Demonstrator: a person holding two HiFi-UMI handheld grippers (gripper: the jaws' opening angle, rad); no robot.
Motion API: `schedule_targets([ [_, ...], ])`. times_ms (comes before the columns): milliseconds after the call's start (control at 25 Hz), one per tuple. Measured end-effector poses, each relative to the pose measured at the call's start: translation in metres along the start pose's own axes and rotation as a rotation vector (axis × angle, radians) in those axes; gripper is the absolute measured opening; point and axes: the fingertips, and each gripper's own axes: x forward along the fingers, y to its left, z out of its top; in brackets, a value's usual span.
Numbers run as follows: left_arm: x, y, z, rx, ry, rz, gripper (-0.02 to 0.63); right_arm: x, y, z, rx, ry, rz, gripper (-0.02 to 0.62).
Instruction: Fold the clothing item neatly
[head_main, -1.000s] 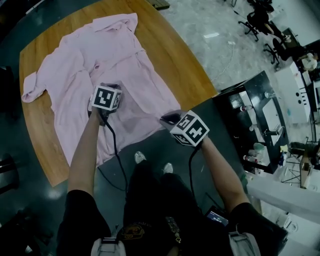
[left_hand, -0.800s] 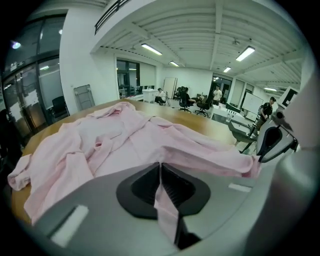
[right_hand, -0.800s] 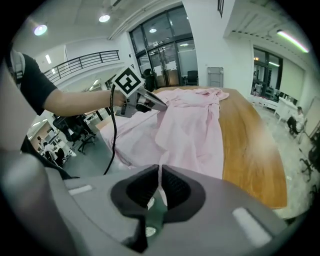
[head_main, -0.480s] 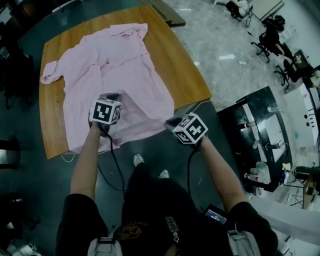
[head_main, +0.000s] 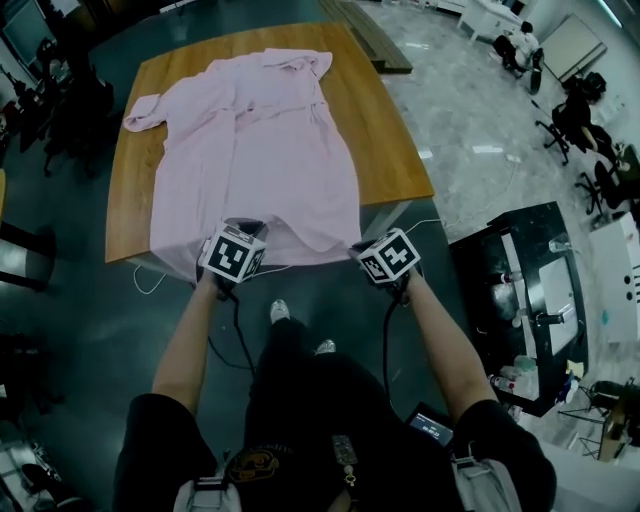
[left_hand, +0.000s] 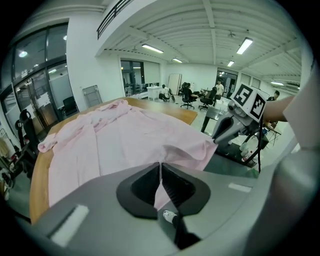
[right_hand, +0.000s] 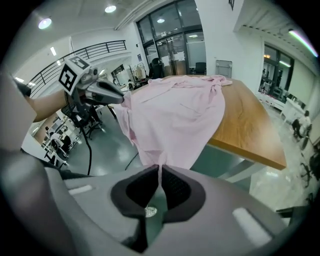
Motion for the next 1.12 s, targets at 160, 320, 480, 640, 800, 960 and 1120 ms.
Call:
schedule_targets([
  [160,0.006,-0.03,-0.03,-0.004,0.062,-0.02,0.023,0.0,-0.011,-0.016,0.023,0.014,-0.025,0.023],
  [320,0.021,-0.052,-0.057,-0.003,0.129,-0.031,0.023,0.002,-0.02,-0.029,0.043,0.028,-0.043,0.023],
  [480,0.025,-0.064,-0.074,0.006,0.165,-0.016,0.023,0.004,-0.021,-0.037,0.055,0.037,-0.046,0.023],
  [640,0.03,-0.074,-0.092,-0.009,0.178,-0.028,0.026,0.005,-0.026,-0.041,0.056,0.047,-0.042,0.023],
  [800,0.032,-0.075,-0.101,-0.043,0.176,-0.017,0.051,0.004,-0.027,-0.042,0.048,0.039,-0.036,0.025],
  [960,0.033,-0.082,-0.105,-0.082,0.167,-0.046,0.074,0.006,-0.026,-0.044,0.029,0.054,-0.031,0.052],
  [1120,0.033,-0.084,-0.101,-0.083,0.156,-0.05,0.074,0.001,-0.028,-0.046,0.028,0.056,-0.045,0.071],
])
